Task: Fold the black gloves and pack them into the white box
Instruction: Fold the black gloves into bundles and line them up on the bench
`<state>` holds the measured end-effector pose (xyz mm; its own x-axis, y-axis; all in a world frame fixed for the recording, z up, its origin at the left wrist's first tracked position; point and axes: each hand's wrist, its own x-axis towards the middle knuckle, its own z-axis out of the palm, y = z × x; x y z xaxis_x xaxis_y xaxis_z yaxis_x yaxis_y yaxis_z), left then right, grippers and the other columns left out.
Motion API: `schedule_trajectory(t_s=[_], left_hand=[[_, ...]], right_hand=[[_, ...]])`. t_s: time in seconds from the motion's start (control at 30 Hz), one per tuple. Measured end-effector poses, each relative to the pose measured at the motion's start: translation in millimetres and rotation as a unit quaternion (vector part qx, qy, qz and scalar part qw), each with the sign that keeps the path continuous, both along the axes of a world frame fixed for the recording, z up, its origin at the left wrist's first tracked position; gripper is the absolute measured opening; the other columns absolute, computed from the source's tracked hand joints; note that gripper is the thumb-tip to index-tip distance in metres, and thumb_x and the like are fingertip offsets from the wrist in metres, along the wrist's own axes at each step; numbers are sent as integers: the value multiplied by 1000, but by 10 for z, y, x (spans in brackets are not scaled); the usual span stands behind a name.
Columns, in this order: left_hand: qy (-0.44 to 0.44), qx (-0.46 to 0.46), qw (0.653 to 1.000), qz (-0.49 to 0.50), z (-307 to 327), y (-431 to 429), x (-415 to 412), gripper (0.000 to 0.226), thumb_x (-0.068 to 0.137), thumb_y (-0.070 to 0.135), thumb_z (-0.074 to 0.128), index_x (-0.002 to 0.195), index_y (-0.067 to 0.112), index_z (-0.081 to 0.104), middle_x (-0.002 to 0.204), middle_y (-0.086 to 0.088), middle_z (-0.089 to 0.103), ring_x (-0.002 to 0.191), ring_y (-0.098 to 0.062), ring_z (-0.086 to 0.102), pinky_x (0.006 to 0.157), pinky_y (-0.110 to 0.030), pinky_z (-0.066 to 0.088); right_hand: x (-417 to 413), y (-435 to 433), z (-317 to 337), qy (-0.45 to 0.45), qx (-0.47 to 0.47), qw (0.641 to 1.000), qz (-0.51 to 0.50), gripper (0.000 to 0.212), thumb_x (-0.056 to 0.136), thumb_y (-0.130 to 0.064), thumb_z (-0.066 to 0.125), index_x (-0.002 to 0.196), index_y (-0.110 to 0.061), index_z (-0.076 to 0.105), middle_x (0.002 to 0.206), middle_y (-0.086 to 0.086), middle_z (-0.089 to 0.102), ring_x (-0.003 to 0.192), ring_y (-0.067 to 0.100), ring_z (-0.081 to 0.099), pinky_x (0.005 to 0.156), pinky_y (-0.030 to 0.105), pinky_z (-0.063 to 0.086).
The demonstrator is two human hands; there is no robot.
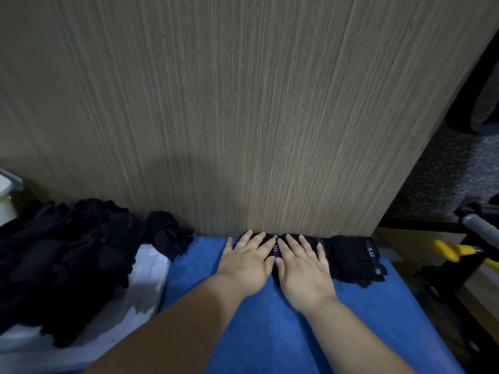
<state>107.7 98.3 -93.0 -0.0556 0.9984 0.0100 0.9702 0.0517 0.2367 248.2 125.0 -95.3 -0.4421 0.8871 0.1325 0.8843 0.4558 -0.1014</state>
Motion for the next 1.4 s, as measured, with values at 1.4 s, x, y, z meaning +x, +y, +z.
schedule_trajectory(t_s=[1.4], left_hand=[[-126, 101, 958, 236, 234, -1525, -1222, 51, 102, 31, 34, 150, 20, 22, 152, 6, 29, 139, -16, 19, 111, -31, 20]], right_hand=[[-1874, -456, 99, 233, -133, 960, 83, 7, 95, -27, 54, 90, -23, 56, 101, -4, 59, 83, 11, 50, 69, 23, 36]])
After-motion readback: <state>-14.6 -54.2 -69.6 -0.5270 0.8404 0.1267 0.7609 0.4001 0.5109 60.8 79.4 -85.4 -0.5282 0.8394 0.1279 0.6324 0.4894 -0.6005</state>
